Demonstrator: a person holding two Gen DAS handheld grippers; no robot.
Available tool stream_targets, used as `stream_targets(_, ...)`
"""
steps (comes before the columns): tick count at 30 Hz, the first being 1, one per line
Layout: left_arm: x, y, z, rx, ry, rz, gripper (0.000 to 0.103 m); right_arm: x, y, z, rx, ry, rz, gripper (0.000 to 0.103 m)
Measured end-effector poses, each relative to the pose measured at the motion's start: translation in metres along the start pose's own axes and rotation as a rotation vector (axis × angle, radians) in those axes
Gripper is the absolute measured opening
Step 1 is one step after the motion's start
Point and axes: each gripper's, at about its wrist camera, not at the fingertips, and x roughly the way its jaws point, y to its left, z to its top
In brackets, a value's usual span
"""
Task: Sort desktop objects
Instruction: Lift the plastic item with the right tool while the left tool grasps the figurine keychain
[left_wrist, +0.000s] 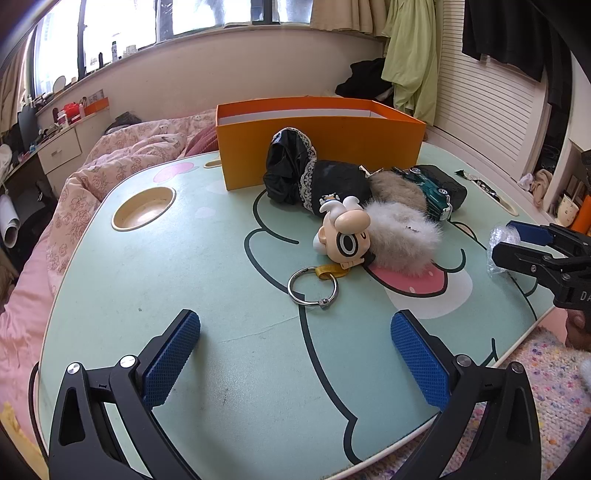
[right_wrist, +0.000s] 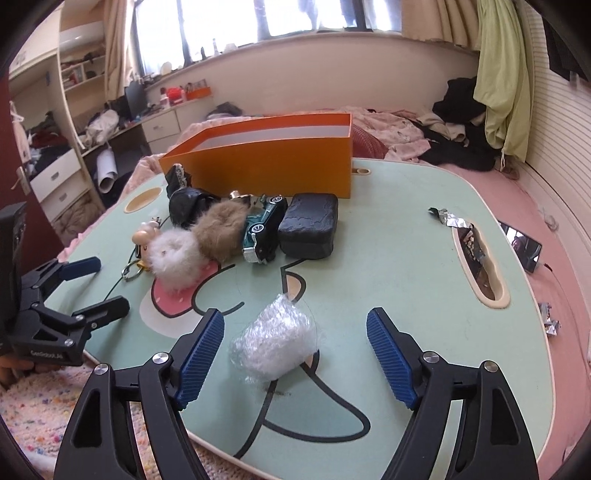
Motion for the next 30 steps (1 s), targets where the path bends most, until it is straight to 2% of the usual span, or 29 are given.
stream_targets(4, -0.001, 0.0, 0.0, 0.0, -0.001, 0.0, 0.103, 0.008, 0.007, 0.002, -0.04, 0.026, -0.007, 0.079)
stream_targets(5, -0.001, 0.0, 0.001, 0.0, -0.001, 0.0, 0.103, 0.011, 0.01, 0.001, -0.068, 0.038, -0.032, 0.069)
stream_targets(6, -0.002, 0.0, 0.001, 0.002, -0.002, 0.001, 0.103, 0.011, 0.014, 0.001, -0.098, 0.031, -0.054, 0.037)
stream_targets(7, -0.002, -0.001, 0.001, 0.002, -0.002, 0.001, 0.103, 0.009, 0.018, 0.0, -0.119, 0.021, -0.036, 0.032)
stream_targets(8, -0.003, -0.001, 0.002, 0.002, -0.004, 0.001, 0.103, 0.008, 0.023, -0.001, -0.144, 0.017, -0.021, 0.032)
stream_targets(11, -0.006, 0.0, 0.004, 0.003, -0.013, -0.02, 0.103, 0.007, 0.029, -0.003, -0.173, 0.005, -0.048, 0.032)
stream_targets(16, -0.029, -0.003, 0.028, -0.006, -0.121, -0.088, 0.094, 0.008, 0.024, -0.002, -0.155, 0.009, -0.031, 0.033)
stream_targets(18, -0.026, -0.001, 0.043, -0.038, -0.111, -0.136, 0.085, 0.008, 0.023, -0.003, -0.146, 0.009, -0.029, 0.033)
stream_targets(19, -0.022, 0.0, 0.05, -0.059, -0.099, -0.148, 0.075, 0.008, 0.023, -0.004, -0.144, 0.009, -0.029, 0.033)
stream_targets(20, -0.016, 0.001, 0.055, -0.073, -0.085, -0.157, 0.07, 0.008, 0.022, -0.004, -0.143, 0.009, -0.03, 0.033)
stream_targets(22, -0.003, 0.0, 0.062, -0.081, -0.061, -0.143, 0.069, 0.007, 0.021, -0.005, -0.142, 0.008, -0.029, 0.033)
stream_targets(24, 0.011, -0.002, 0.06, -0.066, -0.026, -0.114, 0.06, 0.007, 0.021, -0.005, -0.139, 0.009, -0.028, 0.033)
stream_targets(26, 0.016, 0.0, 0.053, -0.09, -0.006, -0.123, 0.037, 0.007, 0.019, -0.005, -0.133, 0.009, -0.025, 0.034)
stream_targets(30, 0.008, 0.015, 0.038, -0.144, 0.0, -0.138, 0.036, 0.007, 0.017, -0.005, -0.123, 0.009, -0.019, 0.036)
